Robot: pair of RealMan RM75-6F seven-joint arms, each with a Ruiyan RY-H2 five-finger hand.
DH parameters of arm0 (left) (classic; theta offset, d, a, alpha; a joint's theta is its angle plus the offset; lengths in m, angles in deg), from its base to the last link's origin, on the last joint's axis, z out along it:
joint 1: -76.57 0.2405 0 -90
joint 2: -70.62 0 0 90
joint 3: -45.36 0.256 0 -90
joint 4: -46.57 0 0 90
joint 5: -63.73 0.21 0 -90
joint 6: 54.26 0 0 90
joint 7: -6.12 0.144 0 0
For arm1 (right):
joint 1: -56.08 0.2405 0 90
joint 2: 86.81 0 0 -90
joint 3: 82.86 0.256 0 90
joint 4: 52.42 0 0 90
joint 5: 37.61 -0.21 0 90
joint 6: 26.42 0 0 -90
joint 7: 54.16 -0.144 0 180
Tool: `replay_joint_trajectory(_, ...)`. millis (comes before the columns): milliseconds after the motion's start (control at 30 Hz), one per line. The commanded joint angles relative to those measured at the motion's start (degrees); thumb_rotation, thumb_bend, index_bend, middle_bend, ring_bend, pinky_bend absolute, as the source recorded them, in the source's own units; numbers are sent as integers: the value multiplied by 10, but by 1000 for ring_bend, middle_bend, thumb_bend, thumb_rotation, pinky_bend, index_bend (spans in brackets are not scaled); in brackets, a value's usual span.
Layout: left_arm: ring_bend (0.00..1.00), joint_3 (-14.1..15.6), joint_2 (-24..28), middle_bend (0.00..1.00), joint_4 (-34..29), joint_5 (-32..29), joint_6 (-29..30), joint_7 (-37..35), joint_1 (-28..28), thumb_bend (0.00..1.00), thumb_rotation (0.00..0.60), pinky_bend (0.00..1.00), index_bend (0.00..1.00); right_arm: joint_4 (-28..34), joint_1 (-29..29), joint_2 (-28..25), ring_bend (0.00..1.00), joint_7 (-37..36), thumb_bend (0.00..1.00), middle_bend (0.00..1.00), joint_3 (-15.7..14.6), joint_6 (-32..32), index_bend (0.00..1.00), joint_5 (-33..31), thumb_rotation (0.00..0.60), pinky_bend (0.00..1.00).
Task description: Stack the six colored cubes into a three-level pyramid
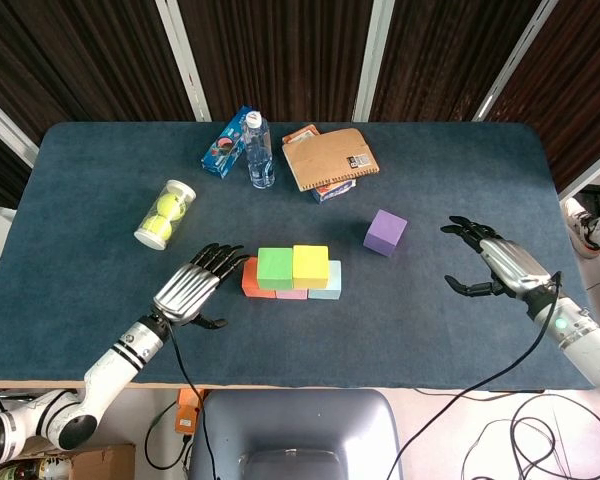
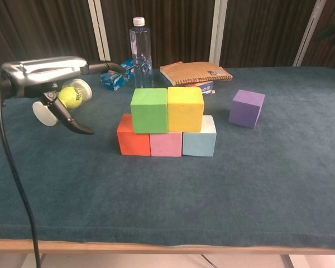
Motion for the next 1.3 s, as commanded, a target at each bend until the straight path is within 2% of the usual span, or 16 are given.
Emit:
replay_joint_trajectory(33,0,-5,0,0,3,-8,-5,-1,-8,111,547,67,29,-2,2,2,0,-2,312,0,0,-2,133,2,422,0)
replay_joint_trajectory(133,0,-10,-10,0,17,-28,-19,4,-24,128,538,67,60,-1,6,3,0,-4,312,0,-1,-6,133,7,420,0)
replay_joint_trajectory(233,0,-27,-45,0,60,-85,-63,-4,-64,147,519,67,78,4,17,-2,0,-15,312,0,6,-17,133,5,421,0)
replay_joint_trajectory(567,0,-23,-89,0,116,-157,-72,17,-107,158,515,67,92,-6,30,-13,0,-57,312,0,9,-42,133,12,420,0)
replay_joint_trajectory(767,0,-24,-103,0,131,-179,-77,11,-123,159,510,67,139,-26,33,-7,0,-78,312,0,3,-47,133,22,420,0)
replay_joint_trajectory(967,0,-28,-121,0,163,-193,-84,-7,-138,207,395,67,237,-43,36,-4,0,-107,311,0,-5,-46,133,42,421,0)
replay_joint_trajectory(1300,0,-30,-130,0,194,-211,-102,-39,-150,228,379,67,269,-75,37,-2,0,-157,312,0,-23,-36,132,71,421,0)
